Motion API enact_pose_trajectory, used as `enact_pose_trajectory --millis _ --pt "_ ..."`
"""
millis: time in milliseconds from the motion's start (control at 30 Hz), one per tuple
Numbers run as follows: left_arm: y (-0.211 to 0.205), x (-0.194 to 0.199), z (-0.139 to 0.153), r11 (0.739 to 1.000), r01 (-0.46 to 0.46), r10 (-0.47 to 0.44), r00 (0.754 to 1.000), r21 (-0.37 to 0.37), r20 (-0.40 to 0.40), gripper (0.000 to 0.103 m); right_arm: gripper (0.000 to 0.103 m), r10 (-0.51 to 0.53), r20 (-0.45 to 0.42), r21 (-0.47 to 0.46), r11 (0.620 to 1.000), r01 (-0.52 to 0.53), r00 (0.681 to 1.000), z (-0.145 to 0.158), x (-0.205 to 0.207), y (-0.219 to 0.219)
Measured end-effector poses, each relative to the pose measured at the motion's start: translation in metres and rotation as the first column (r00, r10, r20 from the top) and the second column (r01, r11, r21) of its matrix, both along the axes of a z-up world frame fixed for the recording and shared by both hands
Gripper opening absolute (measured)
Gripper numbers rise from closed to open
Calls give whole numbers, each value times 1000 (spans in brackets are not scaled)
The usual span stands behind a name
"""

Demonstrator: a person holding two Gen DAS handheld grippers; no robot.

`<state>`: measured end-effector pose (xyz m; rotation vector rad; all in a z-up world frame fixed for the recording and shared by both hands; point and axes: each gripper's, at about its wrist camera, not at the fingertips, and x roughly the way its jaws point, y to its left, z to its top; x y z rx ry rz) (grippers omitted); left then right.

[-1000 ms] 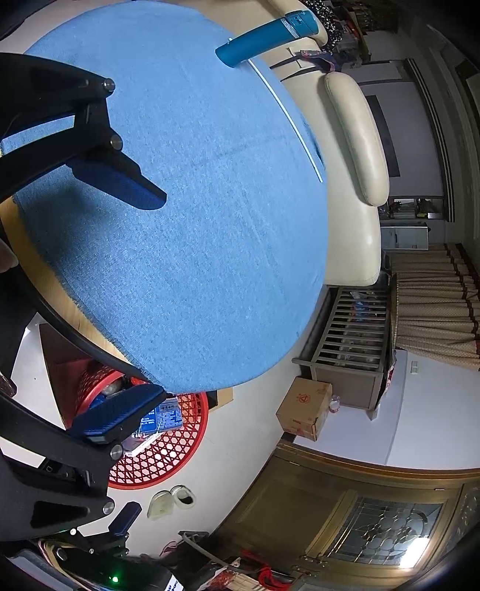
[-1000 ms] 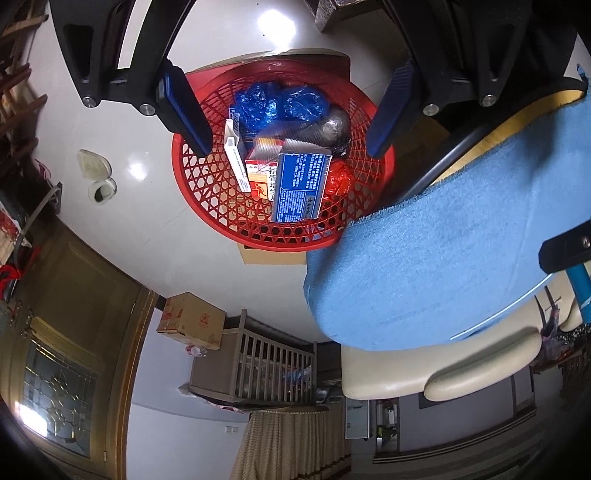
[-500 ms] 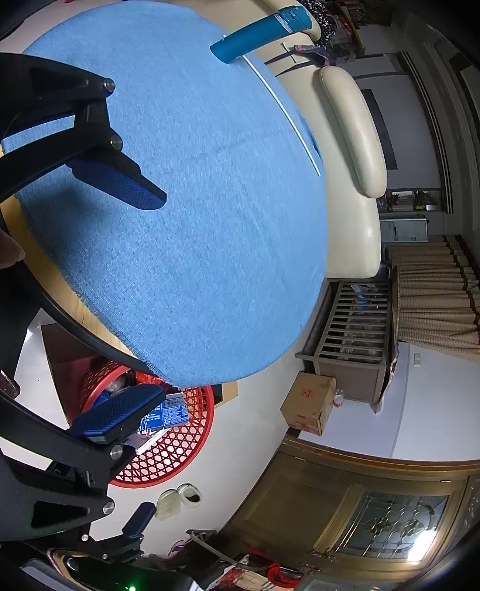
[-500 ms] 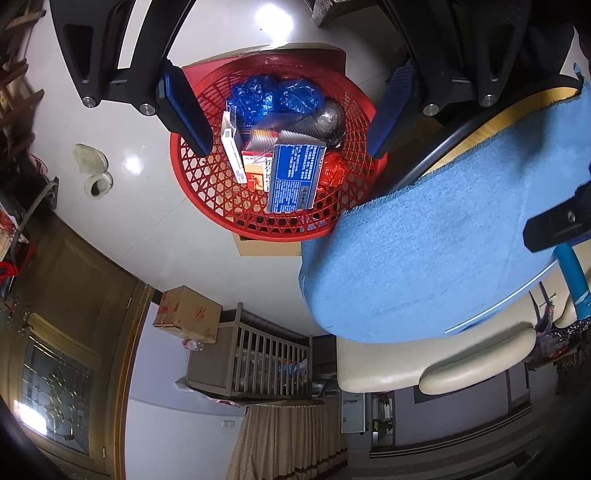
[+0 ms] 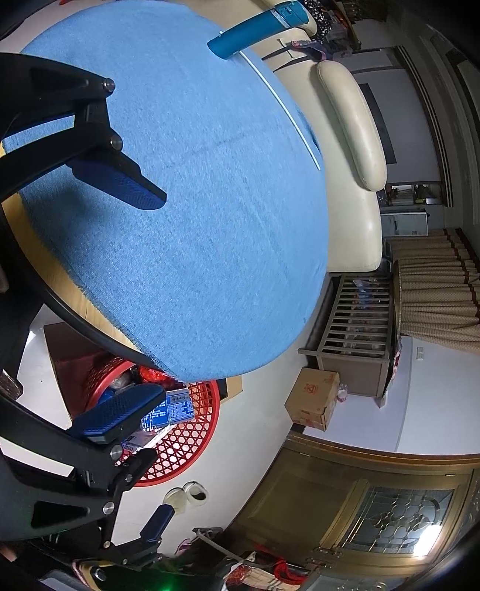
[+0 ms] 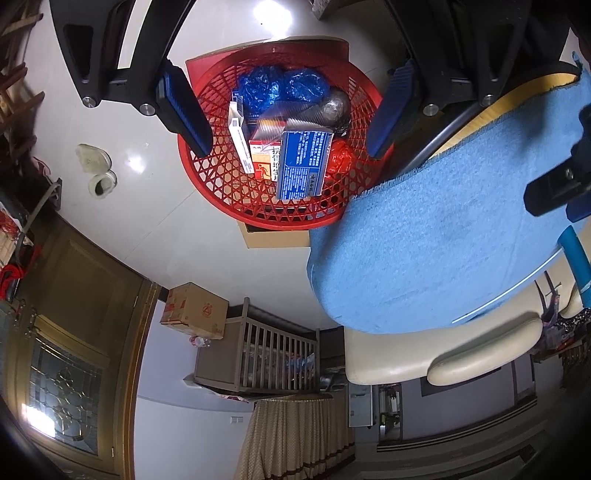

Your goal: Collect trash

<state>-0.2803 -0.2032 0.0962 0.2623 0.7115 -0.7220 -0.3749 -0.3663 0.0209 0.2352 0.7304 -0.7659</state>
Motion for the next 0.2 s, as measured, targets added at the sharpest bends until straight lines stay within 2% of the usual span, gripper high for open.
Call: enact_pose_trajectory --millis 200 --pt "2 -3 -2 1000 12 -12 1000 1 15 95 87 -5 7 3 1000 5 1000 0 6 -3"
